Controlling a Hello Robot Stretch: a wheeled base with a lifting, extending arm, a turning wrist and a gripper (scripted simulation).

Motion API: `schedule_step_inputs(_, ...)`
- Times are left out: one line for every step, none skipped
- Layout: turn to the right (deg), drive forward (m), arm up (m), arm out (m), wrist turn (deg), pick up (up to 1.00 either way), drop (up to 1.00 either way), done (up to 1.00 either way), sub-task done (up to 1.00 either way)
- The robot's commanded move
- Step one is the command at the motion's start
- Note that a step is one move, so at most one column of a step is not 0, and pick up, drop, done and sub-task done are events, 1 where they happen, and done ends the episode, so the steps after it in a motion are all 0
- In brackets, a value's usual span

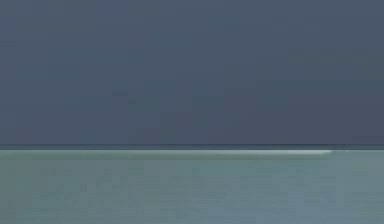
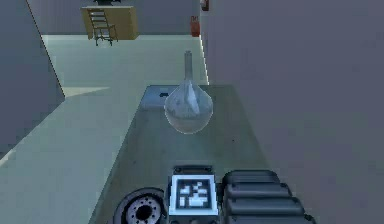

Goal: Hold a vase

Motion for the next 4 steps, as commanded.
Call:
schedule_step_inputs(0.0, 0.00, 0.00, 0.28, 0.0, 0.00, 0.00, 0.00, 0.00)
schedule_step_inputs(0.0, 0.00, 0.00, 0.00, 45.0, 0.00, 0.00, 0.00, 0.00)
schedule_step_inputs(0.0, 0.00, 0.00, 0.00, 45.0, 0.00, 0.00, 0.00, 0.00)
schedule_step_inputs(0.0, 0.00, 0.00, 0.00, 45.0, 0.00, 0.00, 0.00, 0.00)
